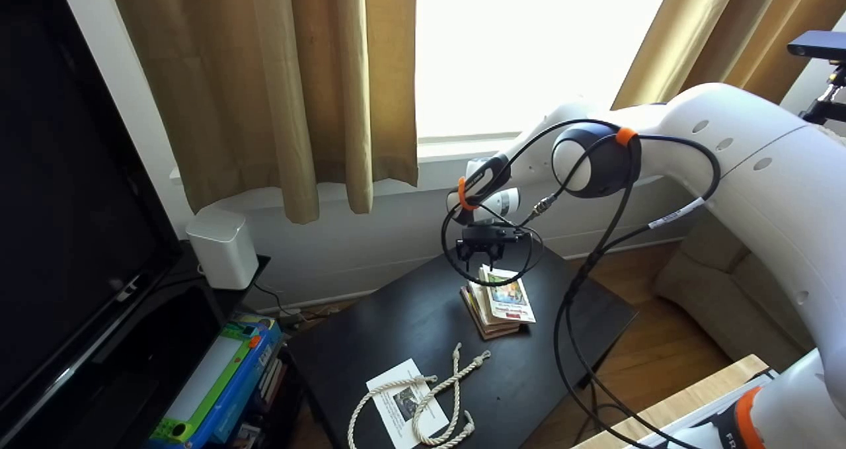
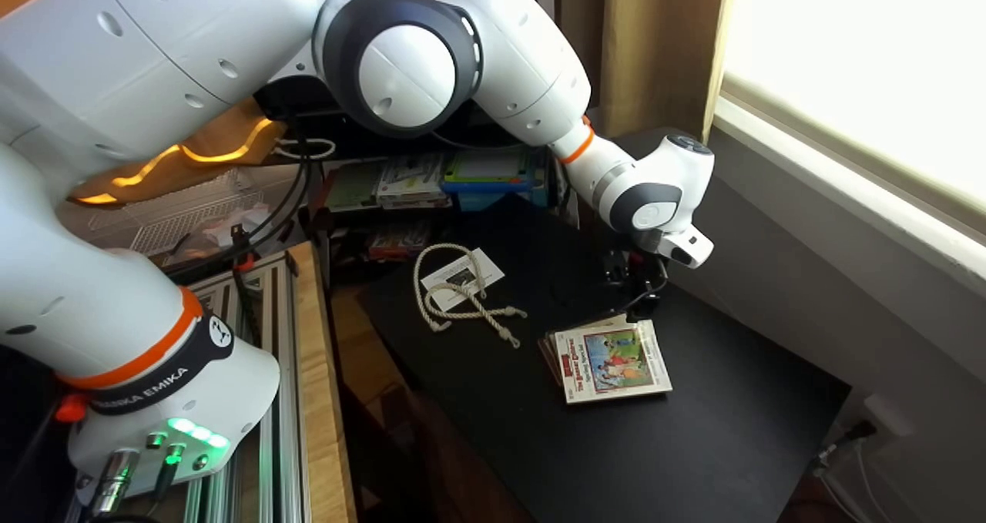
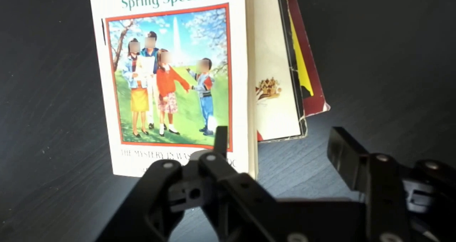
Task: Place both books, which are on the right, on the one to the left
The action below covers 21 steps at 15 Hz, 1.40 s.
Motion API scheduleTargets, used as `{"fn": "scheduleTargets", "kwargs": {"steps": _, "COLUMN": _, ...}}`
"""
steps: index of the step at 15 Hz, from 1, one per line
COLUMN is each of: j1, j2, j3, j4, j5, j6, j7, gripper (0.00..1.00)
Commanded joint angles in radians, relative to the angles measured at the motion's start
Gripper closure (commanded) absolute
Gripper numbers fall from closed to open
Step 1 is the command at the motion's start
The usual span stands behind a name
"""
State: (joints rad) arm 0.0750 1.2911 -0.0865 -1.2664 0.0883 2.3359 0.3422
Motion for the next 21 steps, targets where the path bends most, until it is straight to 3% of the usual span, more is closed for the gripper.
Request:
{"fn": "scheduleTargets", "kwargs": {"steps": 1, "j1": -0.006, "j2": 0.008, "j3": 0.010, "j4": 0.008, "j5": 0.009, "j6": 0.018, "j7": 0.013, "gripper": 0.00}}
{"fn": "scheduleTargets", "kwargs": {"steps": 6, "j1": -0.037, "j2": -0.097, "j3": 0.030, "j4": -0.101, "j5": 0.031, "j6": 0.045, "j7": -0.030, "gripper": 0.00}}
{"fn": "scheduleTargets", "kwargs": {"steps": 13, "j1": -0.106, "j2": -0.349, "j3": 0.063, "j4": -0.411, "j5": 0.088, "j6": 0.184, "j7": -0.110, "gripper": 0.00}}
{"fn": "scheduleTargets", "kwargs": {"steps": 18, "j1": -0.088, "j2": -0.530, "j3": 0.009, "j4": -0.638, "j5": 0.056, "j6": 0.214, "j7": -0.113, "gripper": 0.00}}
{"fn": "scheduleTargets", "kwargs": {"steps": 21, "j1": -0.078, "j2": -0.630, "j3": -0.019, "j4": -0.781, "j5": 0.046, "j6": 0.289, "j7": -0.103, "gripper": 0.00}}
